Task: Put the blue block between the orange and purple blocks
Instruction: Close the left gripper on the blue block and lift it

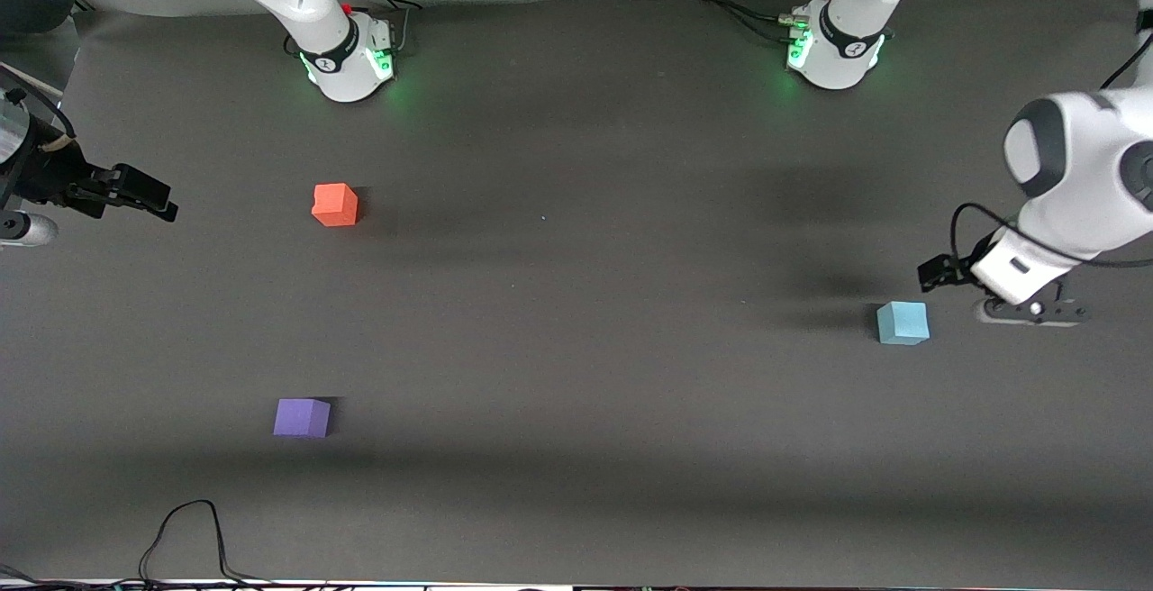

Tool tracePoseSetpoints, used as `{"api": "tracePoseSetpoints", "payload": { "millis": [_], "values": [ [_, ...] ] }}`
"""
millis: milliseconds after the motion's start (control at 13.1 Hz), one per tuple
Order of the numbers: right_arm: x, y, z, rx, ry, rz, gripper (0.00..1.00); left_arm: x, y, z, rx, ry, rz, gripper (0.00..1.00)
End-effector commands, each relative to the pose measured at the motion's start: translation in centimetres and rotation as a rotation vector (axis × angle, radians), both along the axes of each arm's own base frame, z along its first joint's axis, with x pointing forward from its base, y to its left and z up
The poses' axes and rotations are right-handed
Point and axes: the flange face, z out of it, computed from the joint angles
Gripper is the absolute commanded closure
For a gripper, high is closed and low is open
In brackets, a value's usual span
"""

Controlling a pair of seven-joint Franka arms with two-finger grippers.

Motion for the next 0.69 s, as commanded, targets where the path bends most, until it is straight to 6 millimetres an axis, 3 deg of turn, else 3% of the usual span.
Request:
{"api": "tracePoseSetpoints", "payload": {
  "millis": [0,383,612],
  "values": [
    [0.1,-0.1,0.6,-0.001,-0.018,-0.001,0.00,0.5,-0.2,-4.7,0.004,-0.027,-0.025,0.00],
    [0.7,0.2,1.4,-0.001,-0.062,0.002,0.00,1.2,-0.6,-12.1,0.003,-0.080,-0.033,0.00],
    [0.7,0.0,1.3,-0.001,-0.059,-0.009,0.00,1.1,-0.5,-13.9,0.003,-0.087,-0.034,0.00]
  ]
}}
